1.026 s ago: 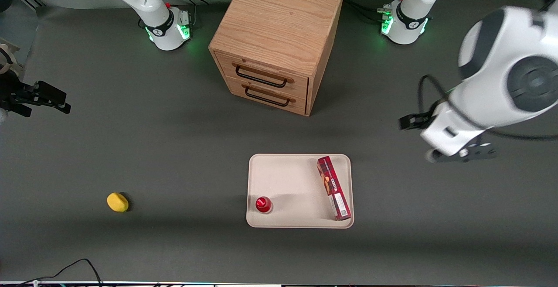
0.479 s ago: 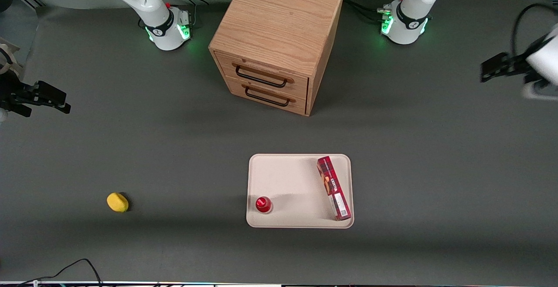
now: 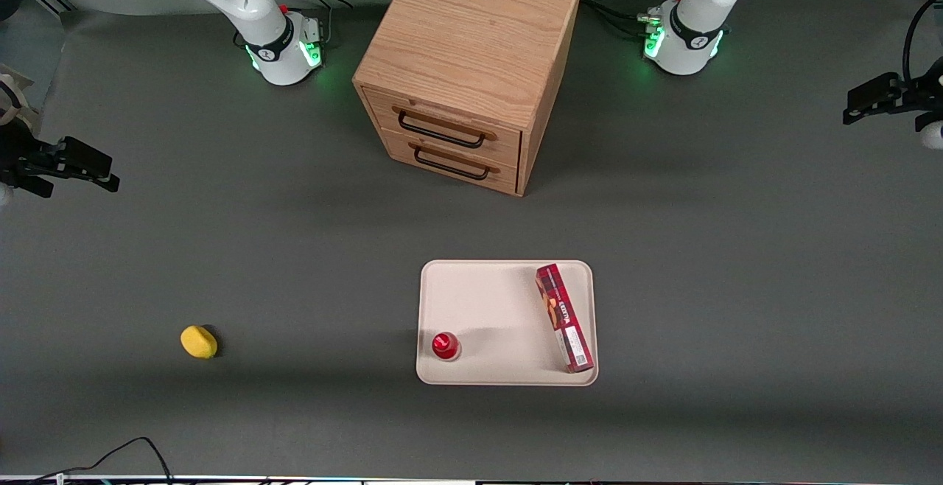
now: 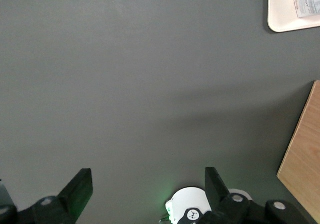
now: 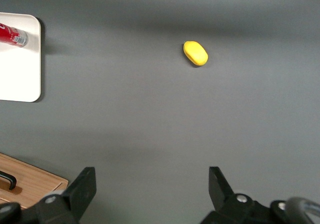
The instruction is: Place red cookie box on tray
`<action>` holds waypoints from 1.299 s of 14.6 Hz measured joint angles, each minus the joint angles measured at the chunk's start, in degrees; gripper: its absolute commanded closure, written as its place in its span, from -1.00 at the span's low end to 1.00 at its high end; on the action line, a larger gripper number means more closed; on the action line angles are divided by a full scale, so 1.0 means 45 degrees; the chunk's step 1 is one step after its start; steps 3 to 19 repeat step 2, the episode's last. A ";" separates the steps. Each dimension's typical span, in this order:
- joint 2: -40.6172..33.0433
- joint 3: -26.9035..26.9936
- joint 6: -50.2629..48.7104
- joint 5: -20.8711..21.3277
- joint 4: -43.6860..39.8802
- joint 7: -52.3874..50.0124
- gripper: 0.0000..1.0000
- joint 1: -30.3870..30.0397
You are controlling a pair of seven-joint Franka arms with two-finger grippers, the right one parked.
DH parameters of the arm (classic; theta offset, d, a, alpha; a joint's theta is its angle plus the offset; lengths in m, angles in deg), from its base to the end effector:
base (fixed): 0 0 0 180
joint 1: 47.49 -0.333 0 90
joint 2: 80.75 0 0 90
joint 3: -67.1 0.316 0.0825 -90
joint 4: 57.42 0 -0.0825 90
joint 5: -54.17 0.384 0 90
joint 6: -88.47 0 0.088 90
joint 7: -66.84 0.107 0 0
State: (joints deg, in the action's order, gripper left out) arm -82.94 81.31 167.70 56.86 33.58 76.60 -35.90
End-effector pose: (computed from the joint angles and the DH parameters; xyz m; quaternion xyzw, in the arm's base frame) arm 0.5209 0.0322 0.6217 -0.9945 0.0601 0.0856 0.0095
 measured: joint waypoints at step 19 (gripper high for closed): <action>0.0009 -0.0040 0.0001 0.0000 -0.0009 -0.0731 -1.00 0.0051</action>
